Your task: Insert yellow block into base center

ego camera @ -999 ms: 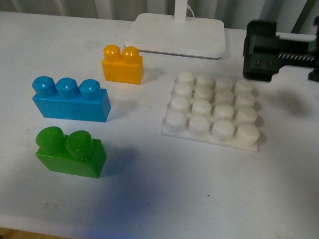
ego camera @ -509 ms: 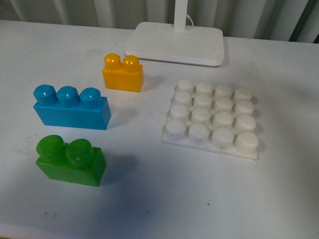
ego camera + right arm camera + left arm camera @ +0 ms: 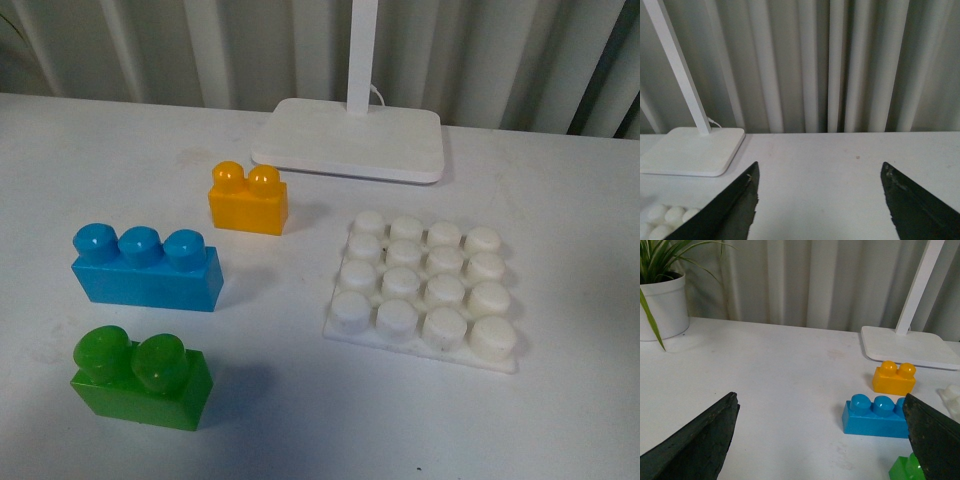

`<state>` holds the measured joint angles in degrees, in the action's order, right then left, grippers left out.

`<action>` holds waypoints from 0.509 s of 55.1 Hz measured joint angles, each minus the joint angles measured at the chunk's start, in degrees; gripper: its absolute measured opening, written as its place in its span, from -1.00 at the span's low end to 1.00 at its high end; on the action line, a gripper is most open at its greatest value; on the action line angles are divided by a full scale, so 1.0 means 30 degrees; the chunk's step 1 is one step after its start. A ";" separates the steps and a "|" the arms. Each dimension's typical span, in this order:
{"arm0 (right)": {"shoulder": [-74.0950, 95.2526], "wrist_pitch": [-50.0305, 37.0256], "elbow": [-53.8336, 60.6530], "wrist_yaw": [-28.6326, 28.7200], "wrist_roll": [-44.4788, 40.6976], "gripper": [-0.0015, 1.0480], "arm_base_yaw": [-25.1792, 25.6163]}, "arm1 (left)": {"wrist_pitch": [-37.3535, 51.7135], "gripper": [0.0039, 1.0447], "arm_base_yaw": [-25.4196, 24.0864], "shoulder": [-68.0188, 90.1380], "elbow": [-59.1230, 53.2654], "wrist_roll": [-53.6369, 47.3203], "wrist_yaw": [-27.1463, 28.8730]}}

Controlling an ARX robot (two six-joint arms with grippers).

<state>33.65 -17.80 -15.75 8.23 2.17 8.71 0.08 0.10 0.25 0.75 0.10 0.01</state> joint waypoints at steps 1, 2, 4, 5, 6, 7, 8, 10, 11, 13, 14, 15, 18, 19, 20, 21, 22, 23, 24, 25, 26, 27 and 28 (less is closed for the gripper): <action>-0.0175 -0.0036 0.0233 -0.0109 -0.0146 0.27 -0.0102 | 0.0000 0.88 0.0000 -0.0007 0.0000 0.0000 -0.0007; -0.0262 -0.0058 0.0350 -0.0168 -0.0189 0.23 -0.0153 | 0.0000 0.88 0.0000 -0.0007 0.0000 0.0000 0.0000; -0.0583 -0.0109 0.0765 -0.0335 -0.0313 0.10 -0.0350 | 0.0000 0.88 0.0000 -0.0007 0.0000 0.0000 -0.0007; -0.0743 -0.0124 0.0954 -0.0430 -0.0342 0.03 -0.0444 | 0.0000 0.88 0.0000 -0.0007 0.0000 0.0000 -0.0007; -0.0816 -0.0124 0.1035 -0.0481 -0.0364 0.00 -0.0488 | 0.0000 0.88 0.0000 -0.0007 0.0000 0.0000 -0.0007; -0.0954 -0.0124 0.1202 -0.0597 -0.0401 -0.07 -0.0583 | 0.0000 0.88 0.0000 -0.0007 -0.0007 0.0000 -0.0007; -0.1086 -0.0124 0.1355 -0.0685 -0.0459 -0.14 -0.0670 | 0.0000 0.88 0.0000 -0.0007 0.0000 0.0000 -0.0007; -0.1377 -0.0124 0.1683 -0.0801 -0.0503 -0.28 -0.0838 | 0.0000 0.88 0.0000 -0.0007 0.0000 0.0000 -0.0007; -0.1537 -0.0117 0.1836 -0.1086 -0.0525 -0.35 -0.1035 | 0.0000 0.88 0.0000 -0.0007 0.0000 -0.0007 -0.0007; -0.1785 -0.0117 0.2055 -0.1974 -0.0546 -0.45 -0.1537 | 0.0000 0.88 0.0000 -0.0007 0.0000 0.0000 -0.0007; -0.1960 -0.0109 0.2186 -0.2397 -0.0568 -0.52 -0.1909 | 0.0000 0.88 0.0000 -0.0007 0.0000 0.0000 -0.0007; -0.2120 -0.0102 0.2295 -0.2557 -0.0576 -0.58 -0.2186 | 0.0000 0.88 0.0000 -0.0007 -0.0007 0.0000 -0.0007; -0.2484 -0.0058 0.2550 -0.2630 -0.0605 -0.75 -0.2630 | 0.0000 0.88 0.0000 -0.0007 0.0000 -0.0007 -0.0007; -0.2630 -0.0036 0.2623 -0.2586 -0.0612 -0.82 -0.2739 | 0.0000 0.88 0.0000 -0.0007 0.0000 0.0000 -0.0007; -0.2769 0.0015 0.2754 -0.2579 -0.0641 -0.89 -0.2805 | 0.0000 0.88 0.0000 -0.0007 0.0000 -0.0007 -0.0015; -0.2914 0.0051 0.2856 -0.2586 -0.0641 -0.96 -0.2834 | 0.0000 0.88 0.0000 -0.0007 0.0000 0.0000 -0.0015; -0.3053 0.0087 0.2958 -0.2608 -0.0699 -0.99 -0.2834 | 0.0000 0.88 0.0000 -0.0007 -0.0007 0.0000 -0.0007; -0.3118 0.0109 0.3009 -0.2637 -0.0685 -0.98 -0.2834 | 0.0000 0.88 0.0000 -0.0007 0.0000 0.0000 -0.0007; -0.3249 0.0153 0.3111 -0.2674 -0.0685 -0.98 -0.2834 | 0.0000 0.88 0.0000 -0.0007 0.0000 0.0000 -0.0007; -0.3373 0.0204 0.3198 -0.2732 -0.0692 -0.98 -0.2834 | 0.0000 0.88 0.0000 -0.0007 0.0000 0.0000 -0.0007; -0.3504 0.0262 0.3293 -0.2739 -0.0692 -0.98 -0.2834 | 0.0000 0.88 0.0000 -0.0007 0.0000 -0.0007 -0.0007; -0.3628 0.0306 0.3373 -0.2739 -0.0692 -0.98 -0.2834 | 0.0000 0.88 0.0000 -0.0007 0.0000 0.0000 -0.0007; -0.3752 0.0357 0.3461 -0.2739 -0.0692 -0.98 -0.2834 | 0.0000 0.88 0.0000 -0.0007 0.0000 0.0000 -0.0007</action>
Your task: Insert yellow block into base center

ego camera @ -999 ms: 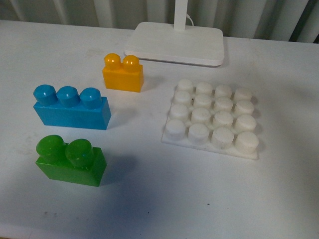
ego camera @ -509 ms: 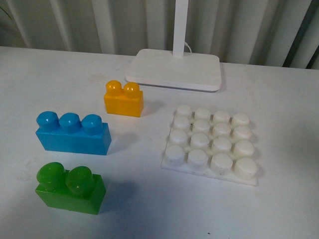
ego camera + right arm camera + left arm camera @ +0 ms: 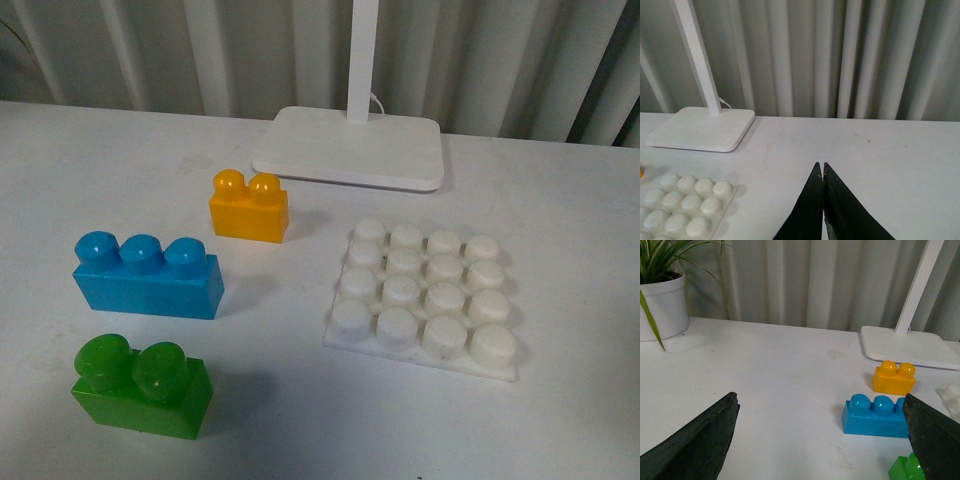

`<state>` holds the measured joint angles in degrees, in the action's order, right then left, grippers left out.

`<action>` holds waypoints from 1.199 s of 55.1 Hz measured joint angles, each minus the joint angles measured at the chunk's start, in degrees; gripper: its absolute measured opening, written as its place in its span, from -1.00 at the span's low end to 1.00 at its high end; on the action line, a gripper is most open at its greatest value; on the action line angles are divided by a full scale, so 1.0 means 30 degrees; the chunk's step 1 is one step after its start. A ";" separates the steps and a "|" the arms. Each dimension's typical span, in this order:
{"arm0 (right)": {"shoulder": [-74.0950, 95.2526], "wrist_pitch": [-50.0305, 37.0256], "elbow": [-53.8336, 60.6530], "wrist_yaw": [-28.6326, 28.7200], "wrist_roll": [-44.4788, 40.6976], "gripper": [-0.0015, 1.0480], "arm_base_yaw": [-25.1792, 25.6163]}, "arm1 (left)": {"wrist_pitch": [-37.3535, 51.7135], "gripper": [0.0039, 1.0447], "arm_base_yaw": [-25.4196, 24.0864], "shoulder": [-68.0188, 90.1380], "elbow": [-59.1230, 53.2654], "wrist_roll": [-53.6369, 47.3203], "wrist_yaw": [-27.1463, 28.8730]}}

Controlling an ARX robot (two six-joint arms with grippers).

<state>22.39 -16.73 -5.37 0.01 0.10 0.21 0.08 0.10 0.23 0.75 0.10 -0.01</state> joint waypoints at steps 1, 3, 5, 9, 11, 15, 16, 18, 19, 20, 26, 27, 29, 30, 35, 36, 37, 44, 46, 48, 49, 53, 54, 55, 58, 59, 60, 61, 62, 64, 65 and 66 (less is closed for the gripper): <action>-0.0051 0.0029 0.0036 0.0007 0.0000 -0.98 0.0000 | 0.0000 0.88 0.0000 0.0000 0.0000 0.0000 0.0000; -0.0372 0.0175 0.0219 0.0007 0.0000 -0.98 0.0000 | 0.0000 0.88 0.0000 0.0000 -0.0007 0.0000 0.0000; -0.0627 0.0306 0.0328 0.0007 0.0000 -0.98 -0.0007 | 0.0000 0.88 0.0000 0.0000 0.0000 0.0000 0.0000; -0.1188 0.0576 0.0539 0.0007 -0.0007 -0.98 -0.0007 | 0.0000 0.88 0.0000 0.0000 -0.0007 0.0000 0.0000; -0.1486 0.0758 0.0656 0.0007 0.0000 -0.98 -0.0015 | 0.0000 0.88 0.0000 0.0000 0.0000 -0.0007 0.0000; -0.2076 0.1144 0.0896 0.0007 -0.0007 -0.98 -0.0015 | 0.0000 0.88 0.0000 0.0000 0.0000 0.0000 0.0000; -0.2229 0.1239 0.0947 0.0007 -0.0007 -0.98 -0.0015 | 0.0000 0.88 0.0000 0.0000 -0.0007 0.0000 0.0000; -0.2492 0.1428 0.1027 0.0007 -0.0007 -0.98 -0.0015 | 0.0000 0.88 0.0000 0.0000 0.0000 -0.0007 0.0000; -0.2637 0.1523 0.1071 0.0007 -0.0007 -0.98 -0.0015 | 0.0000 0.88 0.0000 0.0000 0.0000 0.0000 0.0000; -0.2739 0.1596 0.1093 0.0007 -0.0007 -0.98 -0.0015 | 0.0000 0.88 0.0000 0.0000 0.0000 -0.0007 0.0000; -0.3417 0.1566 0.1690 0.0007 -0.0015 -0.98 -0.0015 | 0.0000 0.88 0.0000 0.0000 0.0000 0.0000 0.0000; -0.3497 0.1588 0.1690 0.0007 -0.0007 -0.98 -0.0015 | 0.0000 0.88 0.0000 0.0000 0.0000 -0.0007 0.0000; -0.3665 0.1749 0.1690 0.0007 -0.0007 -0.98 -0.0015 | 0.0000 0.88 0.0000 0.0000 -0.0007 0.0000 0.0000; -0.3759 0.1843 0.1690 0.0007 -0.0015 -0.98 -0.0015 | 0.0000 0.88 0.0000 0.0000 0.0000 0.0000 0.0000; -0.4204 0.2237 0.1690 0.0007 -0.0015 -0.98 -0.0015 | 0.0000 0.88 0.0000 0.0000 0.0000 0.0000 0.0000; -0.4626 0.2696 0.1676 0.0007 -0.0015 -0.98 -0.0015 | 0.0000 0.88 0.0000 0.0000 0.0000 0.0000 0.0000; -0.4896 0.3053 0.1661 0.0007 -0.0015 -0.98 -0.0015 | 0.0000 0.88 0.0000 0.0000 0.0000 -0.0007 0.0000; -0.7278 0.5457 0.1676 0.0015 -0.0015 -0.98 -0.0015 | 0.0000 0.88 0.0000 0.0000 -0.0007 0.0000 0.0000; -0.7366 0.5464 0.1676 0.0007 -0.0022 -0.98 -0.0015 | 0.0000 0.88 0.0000 0.0000 0.0000 0.0000 0.0000; -0.7380 0.5523 0.1676 0.0015 -0.0015 -0.98 -0.0015 | 0.0000 0.88 0.0000 0.0000 0.0000 0.0000 0.0000; -0.7380 0.5537 0.1676 0.0015 -0.0015 -0.98 -0.0015 | 0.0000 0.88 0.0000 0.0000 0.0000 0.0000 0.0000; -0.7380 0.5544 0.1676 0.0015 -0.0015 -0.98 -0.0015 | 0.0000 0.88 0.0000 0.0000 0.0000 0.0000 0.0000; -0.7380 0.5544 0.1676 0.0015 -0.0022 -0.98 -0.0015 | 0.0000 0.88 0.0000 0.0000 0.0000 0.0000 0.0000; -0.7380 0.5544 0.1676 0.0015 -0.0015 -0.98 -0.0015 | 0.0000 0.88 0.0000 0.0000 0.0000 -0.0007 0.0000; -0.7380 0.5544 0.1676 0.0015 -0.0036 -0.89 -0.0015 | 0.0000 0.88 0.0000 0.0000 0.0000 -0.0007 0.0000; -0.7380 0.5544 0.1676 0.0015 -0.0036 -0.83 -0.0015 | 0.0000 0.88 0.0000 0.0000 0.0000 -0.0007 0.0000; -0.7380 0.5544 0.1676 0.0015 -0.0036 -0.76 -0.0015 | 0.0000 0.88 0.0000 0.0000 0.0000 0.0000 0.0000; -0.7380 0.5544 0.1676 0.0015 -0.0029 -0.69 -0.0015 | 0.0000 0.88 0.0000 0.0000 0.0000 0.0000 0.0000; -0.7380 0.5544 0.1676 0.0007 -0.0036 -0.62 -0.0015 | -0.0007 0.88 0.0000 0.0000 0.0000 0.0000 0.0000; -0.7380 0.5544 0.1676 0.0015 -0.0036 -0.52 -0.0015 | 0.0000 0.88 0.0000 0.0000 0.0000 0.0000 0.0000; -0.7380 0.5544 0.1676 0.0015 -0.0036 -0.45 -0.0015 | 0.0000 0.88 0.0000 0.0000 0.0000 -0.0007 0.0000; -0.7380 0.5544 0.1676 0.0015 -0.0036 -0.38 -0.0015 | 0.0000 0.88 0.0000 0.0000 0.0000 -0.0007 0.0000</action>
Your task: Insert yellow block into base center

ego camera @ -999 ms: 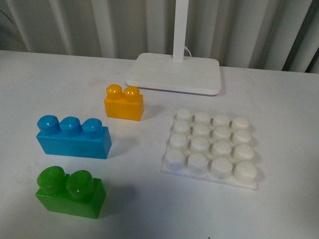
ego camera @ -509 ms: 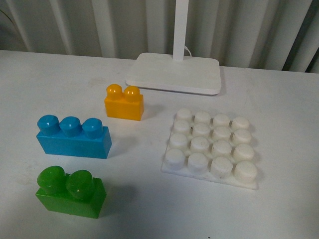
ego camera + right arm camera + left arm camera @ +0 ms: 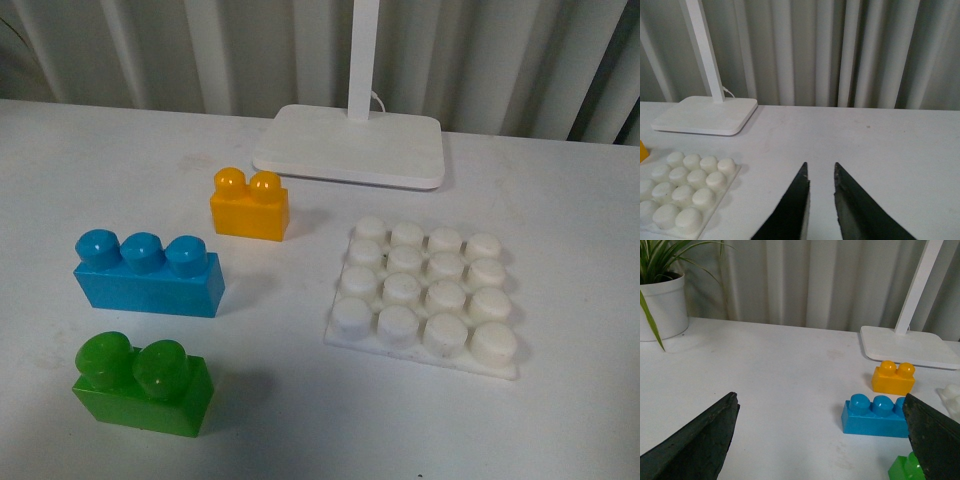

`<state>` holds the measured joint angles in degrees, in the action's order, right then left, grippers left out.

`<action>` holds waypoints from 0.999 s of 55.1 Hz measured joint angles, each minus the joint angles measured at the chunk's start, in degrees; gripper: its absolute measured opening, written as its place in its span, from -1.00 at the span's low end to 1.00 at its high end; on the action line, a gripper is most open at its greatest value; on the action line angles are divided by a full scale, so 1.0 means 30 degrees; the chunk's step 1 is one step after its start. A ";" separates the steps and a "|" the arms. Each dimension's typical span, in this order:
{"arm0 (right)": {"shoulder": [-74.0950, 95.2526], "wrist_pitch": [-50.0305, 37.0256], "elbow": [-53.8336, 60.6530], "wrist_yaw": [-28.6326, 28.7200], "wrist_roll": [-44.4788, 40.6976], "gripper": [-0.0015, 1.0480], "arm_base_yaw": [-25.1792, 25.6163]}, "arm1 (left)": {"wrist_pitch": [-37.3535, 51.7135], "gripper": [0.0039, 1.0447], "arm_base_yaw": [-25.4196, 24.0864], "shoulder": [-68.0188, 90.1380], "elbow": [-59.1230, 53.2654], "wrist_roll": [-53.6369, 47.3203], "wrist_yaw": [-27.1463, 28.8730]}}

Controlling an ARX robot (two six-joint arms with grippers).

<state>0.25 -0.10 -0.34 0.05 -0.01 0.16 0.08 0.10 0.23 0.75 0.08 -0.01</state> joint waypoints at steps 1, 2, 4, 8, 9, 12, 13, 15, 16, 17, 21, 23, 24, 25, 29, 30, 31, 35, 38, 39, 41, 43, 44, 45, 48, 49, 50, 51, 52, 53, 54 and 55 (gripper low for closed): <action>0.0000 0.0000 0.0000 0.0000 0.0007 -0.32 0.0000 | 0.0000 0.88 0.0000 0.0000 0.0000 0.0000 0.0000; 0.0000 0.0000 0.0000 0.0000 0.0007 -0.25 0.0000 | 0.0000 0.88 0.0000 0.0000 0.0000 0.0007 0.0000; 0.0000 0.0000 0.0000 0.0000 0.0000 -0.11 0.0000 | -0.0007 0.88 0.0000 0.0000 0.0000 0.0000 0.0000; 0.0000 0.0000 0.0000 -0.0007 0.0000 0.13 0.0000 | 0.0000 0.88 0.0000 0.0000 0.0000 0.0007 0.0000; 0.0000 0.0000 0.0000 0.0000 0.0007 0.19 0.0000 | 0.0000 0.88 0.0000 0.0000 0.0000 0.0007 0.0000; 0.0000 0.0000 0.0000 0.0000 0.0007 0.40 0.0000 | -0.0612 0.88 0.0401 0.0313 0.0153 0.0401 0.1392; 0.0000 0.0000 0.0000 0.0000 0.0000 0.47 0.0000 | -0.0787 0.88 0.0525 0.0466 0.0204 0.0459 0.1712; 0.0000 0.0000 0.0000 -0.0007 0.0000 0.60 0.0000 | -0.0889 0.88 0.0838 0.1370 0.0386 0.0605 0.2484; 0.0000 0.0000 0.0000 -0.0007 0.0007 0.64 0.0000 | -0.0772 0.88 0.0889 0.1894 0.0503 0.0583 0.2477; 0.0000 0.0000 0.0000 -0.0015 0.0007 0.71 0.0000 | -0.0663 0.88 0.0889 0.2164 0.0546 0.0525 0.2390; 0.0000 0.0000 0.0000 0.0007 0.0015 0.85 0.0000 | 0.0692 0.88 0.0219 0.4845 0.1545 -0.0408 0.0415; 0.0000 0.0000 0.0000 0.0007 0.0007 0.82 0.0000 | 0.1552 0.88 -0.0590 0.6645 0.2550 -0.1173 -0.1020; 0.0000 0.0000 0.0000 0.0007 0.0007 0.82 0.0000 | 0.1807 0.88 -0.0903 0.7366 0.3038 -0.1596 -0.1450; 0.0000 0.0000 0.0000 0.0007 0.0007 0.83 0.0000 | 0.2047 0.88 -0.1217 0.8138 0.3577 -0.2157 -0.2178; 0.0000 0.0007 0.0000 -0.0007 0.0007 0.83 0.0000 | 0.2637 0.88 -0.2062 1.0848 0.5523 -0.3949 -0.4058; 0.0000 0.0000 0.0000 0.0000 0.0007 0.83 0.0000 | 0.2535 0.88 -0.2178 1.1621 0.6127 -0.4532 -0.4546; 0.0000 0.0000 0.0000 0.0000 0.0007 0.83 0.0000 | 0.2375 0.88 -0.2259 1.2415 0.6747 -0.5195 -0.5107; 0.0000 0.0000 0.0000 0.0000 0.0007 0.83 0.0000 | 0.1282 0.88 -0.2317 1.5089 0.8867 -0.7424 -0.6754; 0.0000 0.0007 0.0000 0.0000 0.0007 0.83 0.0000 | -0.0248 0.88 -0.2244 1.6939 1.0506 -0.9224 -0.7723; 0.0000 0.0000 0.0000 0.0000 0.0007 0.83 0.0000 | -0.0831 0.88 -0.2193 1.7646 1.1111 -0.9894 -0.8102; 0.0000 0.0000 0.0000 0.0000 0.0007 0.83 0.0000 | -0.2106 0.88 -0.1996 1.9059 1.2422 -1.1307 -0.8320; 0.0000 0.0000 0.0000 0.0000 0.0007 0.83 0.0000 | -0.3665 0.88 -0.1661 2.0691 1.4134 -1.2998 -0.8444; 0.0000 0.0007 0.0000 0.0000 0.0007 0.83 0.0000 | -0.4182 0.88 -0.1501 2.1289 1.4812 -1.3748 -0.8451; 0.0000 0.0000 0.0000 0.0000 0.0007 0.83 0.0000 | -0.4692 0.88 -0.1326 2.1879 1.5511 -1.4171 -0.8466; 0.0000 0.0000 0.0000 0.0000 0.0007 0.83 0.0000 | -0.6251 0.88 -0.0729 2.3504 1.7653 -1.5642 -0.8539; 0.0000 0.0000 0.0000 0.0000 0.0007 0.83 0.0000 | -0.6790 0.88 -0.0517 2.3992 1.8338 -1.6145 -0.8531; 0.0000 0.0000 0.0000 0.0000 0.0007 0.83 0.0000 | -0.7060 0.88 -0.0408 2.4210 1.8659 -1.6502 -0.8531; 0.0000 0.0000 0.0000 0.0000 0.0007 0.83 0.0000 | -0.7613 0.88 -0.0197 2.4647 1.9307 -1.6976 -0.8531; 0.0000 0.0000 0.0000 0.0000 0.0007 0.83 0.0000 | -0.8153 0.88 0.0015 2.5041 1.9883 -1.7340 -0.8517; 0.0000 0.0000 0.0000 0.0000 0.0007 0.83 0.0000 | -0.8786 0.88 0.0255 2.5456 2.0487 -1.8010 -0.8488; 0.0000 0.0000 0.0000 0.0000 0.0007 0.83 0.0000 | -0.9122 0.88 0.0372 2.5653 2.0786 -1.8265 -0.8480; 0.0000 0.0000 0.0000 0.0000 0.0007 0.83 0.0000 | -0.9777 0.88 0.0619 2.6046 2.1362 -1.8680 -0.8473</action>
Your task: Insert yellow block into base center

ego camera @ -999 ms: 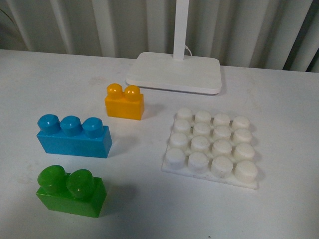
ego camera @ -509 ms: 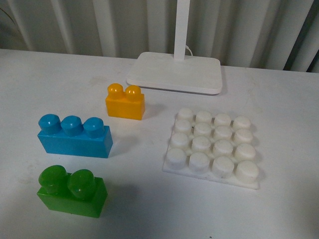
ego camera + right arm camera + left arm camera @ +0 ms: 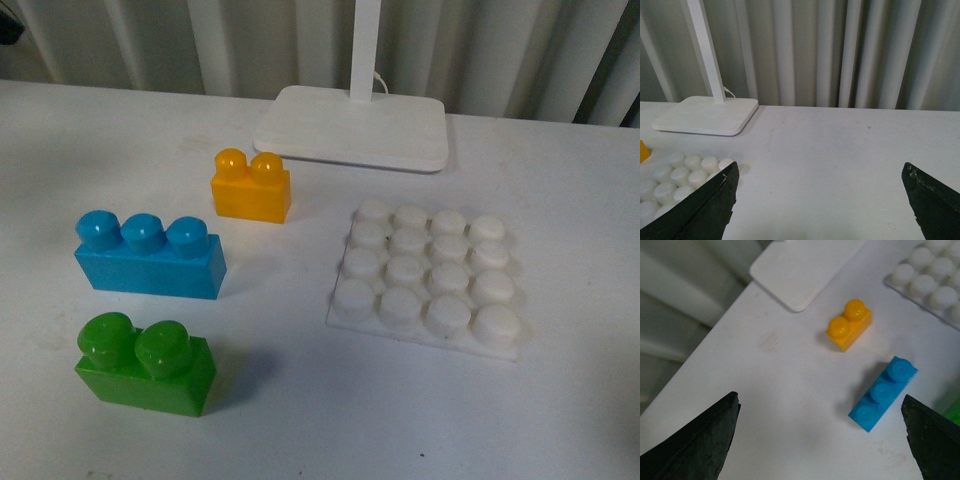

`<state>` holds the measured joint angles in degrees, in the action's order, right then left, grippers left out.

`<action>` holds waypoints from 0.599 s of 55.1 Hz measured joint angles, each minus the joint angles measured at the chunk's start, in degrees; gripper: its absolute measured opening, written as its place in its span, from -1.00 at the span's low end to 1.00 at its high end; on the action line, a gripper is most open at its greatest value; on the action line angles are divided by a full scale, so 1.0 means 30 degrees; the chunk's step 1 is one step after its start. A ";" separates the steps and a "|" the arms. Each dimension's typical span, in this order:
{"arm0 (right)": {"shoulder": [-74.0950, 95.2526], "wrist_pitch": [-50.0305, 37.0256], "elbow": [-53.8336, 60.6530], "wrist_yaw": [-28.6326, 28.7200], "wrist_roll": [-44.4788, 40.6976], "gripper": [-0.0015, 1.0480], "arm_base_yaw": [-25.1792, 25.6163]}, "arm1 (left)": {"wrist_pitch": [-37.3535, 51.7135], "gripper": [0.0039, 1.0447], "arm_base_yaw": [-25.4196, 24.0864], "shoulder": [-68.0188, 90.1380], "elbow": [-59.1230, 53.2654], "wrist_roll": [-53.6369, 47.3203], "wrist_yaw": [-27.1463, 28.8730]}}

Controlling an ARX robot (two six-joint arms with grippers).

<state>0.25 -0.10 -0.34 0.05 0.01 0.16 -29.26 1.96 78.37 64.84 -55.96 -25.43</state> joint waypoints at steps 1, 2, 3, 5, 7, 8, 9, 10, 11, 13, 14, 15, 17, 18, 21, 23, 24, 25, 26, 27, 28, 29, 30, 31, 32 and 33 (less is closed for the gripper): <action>0.0000 0.0000 0.0000 0.0000 0.0000 0.83 0.0000 | -0.0619 0.88 0.0233 0.0386 0.0554 -0.0627 0.0007; 0.0000 0.0000 0.0000 0.0000 0.0000 0.83 0.0000 | -0.1239 0.88 0.0474 0.0765 0.1100 -0.1027 0.0007; 0.0000 0.0000 0.0000 0.0000 0.0000 0.83 0.0000 | -0.1581 0.88 0.0605 0.0962 0.1399 -0.1406 0.0007; 0.0000 0.0000 0.0000 0.0000 0.0000 0.83 0.0000 | -0.2856 0.88 0.1064 0.1734 0.2514 -0.2353 0.0204; 0.0000 0.0000 0.0000 0.0000 0.0000 0.83 0.0000 | -0.3774 0.88 0.1406 0.2339 0.3373 -0.2914 0.0532; 0.0000 0.0000 0.0000 0.0000 0.0000 0.83 0.0000 | -0.4313 0.88 0.1632 0.2732 0.3920 -0.3461 0.0787; 0.0000 0.0000 0.0000 0.0000 0.0000 0.83 0.0000 | -0.4823 0.88 0.1851 0.3118 0.4459 -0.3861 0.1093; 0.0000 0.0000 0.0000 0.0000 0.0000 0.83 0.0000 | -0.5085 0.88 0.1953 0.3315 0.4721 -0.3971 0.1260; 0.0000 0.0000 0.0000 0.0000 0.0000 0.83 0.0000 | -0.5581 0.88 0.2149 0.3708 0.5238 -0.4401 0.1617; 0.0000 0.0000 0.0000 0.0000 0.0000 0.83 0.0000 | -0.6237 0.88 0.2419 0.4284 0.5982 -0.4962 0.2171; 0.0000 0.0000 0.0000 0.0000 0.0000 0.83 0.0000 | -0.6608 0.88 0.2586 0.4677 0.6492 -0.5370 0.2594; 0.0000 0.0000 0.0000 0.0000 0.0000 0.83 0.0000 | -0.6885 0.88 0.2739 0.5056 0.6958 -0.5581 0.2987; 0.0000 0.0000 0.0000 0.0000 0.0000 0.83 0.0000 | -0.7242 0.88 0.2943 0.5639 0.7679 -0.5960 0.3504; 0.0000 0.0000 0.0000 0.0000 0.0000 0.83 0.0000 | -0.7446 0.88 0.3067 0.6011 0.8145 -0.6156 0.3774; 0.0000 0.0000 0.0000 0.0000 0.0000 0.83 0.0000 | -0.7861 0.88 0.3337 0.6936 0.9245 -0.6455 0.4109; 0.0000 0.0000 0.0000 0.0000 0.0000 0.83 0.0000 | -0.8058 0.88 0.3512 0.7592 1.0003 -0.6688 0.4371; 0.0000 0.0000 0.0000 0.0000 0.0000 0.83 0.0000 | -0.8080 0.88 0.3541 0.7759 1.0171 -0.6754 0.4473; 0.0000 0.0000 0.0000 0.0000 0.0000 0.83 0.0000 | -0.8102 0.88 0.3599 0.8080 1.0499 -0.6834 0.4597; 0.0000 0.0000 0.0000 0.0000 0.0000 0.83 0.0000 | -0.8073 0.88 0.3665 0.8371 1.0761 -0.6950 0.4896; 0.0000 0.0000 0.0000 0.0000 0.0000 0.83 0.0000 | -0.8022 0.88 0.3687 0.8510 1.0870 -0.6980 0.5034; 0.0000 0.0000 0.0000 0.0000 0.0000 0.83 0.0000 | -0.7883 0.88 0.3752 0.8765 1.1038 -0.7023 0.5253; 0.0000 0.0000 0.0000 0.0000 0.0000 0.83 0.0000 | -0.7759 0.88 0.3796 0.9005 1.1169 -0.7104 0.5413; 0.0000 0.0000 0.0000 0.0000 0.0000 0.83 0.0000 | -0.7716 0.88 0.3825 0.9129 1.1234 -0.7140 0.5479; 0.0000 0.0000 0.0000 0.0000 0.0000 0.83 0.0000 | -0.7672 0.88 0.3883 0.9369 1.1351 -0.7213 0.5530; 0.0000 0.0000 0.0000 0.0000 0.0000 0.83 0.0000 | -0.7614 0.88 0.3912 0.9595 1.1409 -0.7300 0.5559; 0.0000 0.0000 0.0000 0.0000 0.0000 0.83 0.0000 | -0.7584 0.88 0.3942 0.9704 1.1431 -0.7344 0.5574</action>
<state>0.25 -0.10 -0.34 0.05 0.01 0.16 -52.01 13.78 107.48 99.13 -78.00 -8.71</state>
